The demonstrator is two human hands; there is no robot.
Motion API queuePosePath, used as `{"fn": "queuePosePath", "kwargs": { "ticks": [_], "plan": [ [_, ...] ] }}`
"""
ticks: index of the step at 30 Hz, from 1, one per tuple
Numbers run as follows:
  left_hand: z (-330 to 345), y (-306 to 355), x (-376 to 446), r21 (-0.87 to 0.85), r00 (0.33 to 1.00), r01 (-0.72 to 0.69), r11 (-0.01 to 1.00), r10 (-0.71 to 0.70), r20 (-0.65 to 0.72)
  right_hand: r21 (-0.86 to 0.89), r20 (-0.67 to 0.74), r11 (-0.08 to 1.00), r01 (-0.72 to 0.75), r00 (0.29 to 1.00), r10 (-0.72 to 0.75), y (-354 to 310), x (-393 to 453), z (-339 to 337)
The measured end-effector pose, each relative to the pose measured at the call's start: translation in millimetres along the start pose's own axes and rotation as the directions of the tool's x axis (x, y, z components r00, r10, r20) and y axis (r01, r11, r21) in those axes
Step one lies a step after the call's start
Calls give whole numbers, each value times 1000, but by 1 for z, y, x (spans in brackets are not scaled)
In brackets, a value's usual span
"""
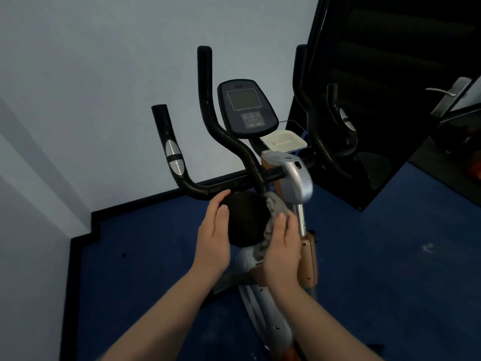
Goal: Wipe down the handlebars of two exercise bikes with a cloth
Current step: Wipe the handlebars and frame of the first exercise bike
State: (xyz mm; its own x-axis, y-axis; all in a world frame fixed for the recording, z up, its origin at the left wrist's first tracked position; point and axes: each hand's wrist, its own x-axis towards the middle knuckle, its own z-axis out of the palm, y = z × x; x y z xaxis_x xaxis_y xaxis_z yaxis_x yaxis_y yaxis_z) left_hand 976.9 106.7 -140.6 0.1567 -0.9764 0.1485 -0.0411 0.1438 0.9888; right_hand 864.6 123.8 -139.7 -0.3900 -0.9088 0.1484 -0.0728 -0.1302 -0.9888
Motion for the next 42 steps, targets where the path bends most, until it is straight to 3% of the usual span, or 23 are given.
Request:
{"fn": "queuePosePath", "kwargs": {
  "ticks": [9,11,14,18,21,23,28,34,40,42],
  "plan": [
    [-1,0,0,-28,1000,-2,1000,3,28,46,10,982,-185,983,185,7,-29,-2],
    [-6,0,2,-25,998,9,1000,-7,62,6,-98,990,-139,986,139,-1,-30,-6],
    [-17,2,8,-60,989,38,997,-29,142,-76,-201,995,70,976,-84,-24,-28,-4],
    [-28,6,11,-120,968,58,991,-26,251,-328,-30,912,247,962,-271,-38,-11,16],
    [-32,6,14,-116,948,51,992,-11,318,-596,22,742,307,930,-367,-34,-8,32],
    [-36,3,14,-121,931,61,991,-13,364,-672,36,673,308,922,-386,-29,-15,39],
    [-39,-4,10,-149,904,110,983,-37,426,-640,25,695,327,913,-407,-20,-31,44],
    [-37,-3,8,-122,914,107,987,-49,402,-632,191,659,409,906,-378,-23,-29,20],
    [-32,13,19,47,959,52,998,-63,276,-602,444,679,419,883,-152,-47,-4,-1],
    [-32,22,29,153,959,40,987,-81,272,-641,512,631,437,856,-72,-58,10,-6]
  ]
}}
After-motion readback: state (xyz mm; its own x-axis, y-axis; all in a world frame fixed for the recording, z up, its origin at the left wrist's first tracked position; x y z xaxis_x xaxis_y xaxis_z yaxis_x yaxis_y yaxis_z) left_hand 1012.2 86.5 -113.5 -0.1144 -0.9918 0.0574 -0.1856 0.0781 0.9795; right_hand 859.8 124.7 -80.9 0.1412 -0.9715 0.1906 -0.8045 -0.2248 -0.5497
